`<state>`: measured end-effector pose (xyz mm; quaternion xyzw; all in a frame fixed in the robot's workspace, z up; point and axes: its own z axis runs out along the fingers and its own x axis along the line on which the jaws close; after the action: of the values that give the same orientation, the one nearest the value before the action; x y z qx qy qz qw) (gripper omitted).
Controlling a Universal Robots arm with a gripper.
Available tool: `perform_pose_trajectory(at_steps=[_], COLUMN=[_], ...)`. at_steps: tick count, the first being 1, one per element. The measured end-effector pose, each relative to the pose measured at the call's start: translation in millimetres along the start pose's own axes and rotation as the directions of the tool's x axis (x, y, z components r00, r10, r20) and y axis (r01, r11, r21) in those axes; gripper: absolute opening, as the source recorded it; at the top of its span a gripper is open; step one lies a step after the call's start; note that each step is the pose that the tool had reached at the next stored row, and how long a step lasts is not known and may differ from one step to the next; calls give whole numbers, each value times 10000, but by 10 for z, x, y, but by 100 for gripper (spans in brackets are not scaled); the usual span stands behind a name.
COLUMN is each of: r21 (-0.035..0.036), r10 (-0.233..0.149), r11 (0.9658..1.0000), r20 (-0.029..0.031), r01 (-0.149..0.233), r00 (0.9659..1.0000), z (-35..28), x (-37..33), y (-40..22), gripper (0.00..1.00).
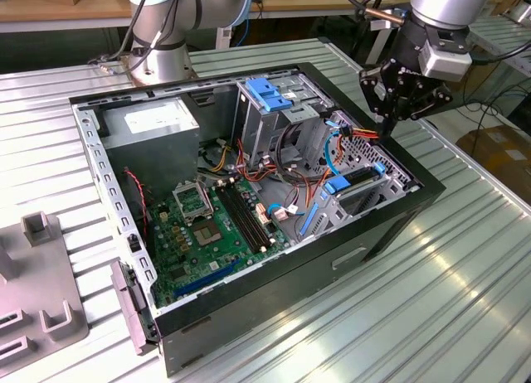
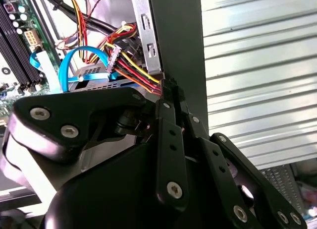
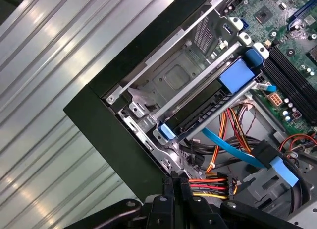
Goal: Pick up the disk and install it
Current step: 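Insert the first disk wire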
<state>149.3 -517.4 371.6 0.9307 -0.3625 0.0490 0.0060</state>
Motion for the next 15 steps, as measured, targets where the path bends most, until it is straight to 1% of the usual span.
perform_pose_trajectory(at_steps=[3, 4, 6, 8, 11, 15], r21=[-50, -73, -101, -138, -172, -217], r10=[361, 545, 764, 1117, 1471, 1960], r11=[9993, 9985, 9970, 9936, 9890, 9803], r20=[-24, -35, -49, -65, -80, -100], r01=[-361, -545, -764, -1118, -1472, -1962], r00=[9993, 9985, 9971, 9937, 9891, 9806], z=[0, 1, 1, 2, 6, 11], x=[0, 0, 0, 0, 0, -1], y=[0, 0, 0, 0, 0, 1], gripper=[16, 16, 16, 16, 16, 16])
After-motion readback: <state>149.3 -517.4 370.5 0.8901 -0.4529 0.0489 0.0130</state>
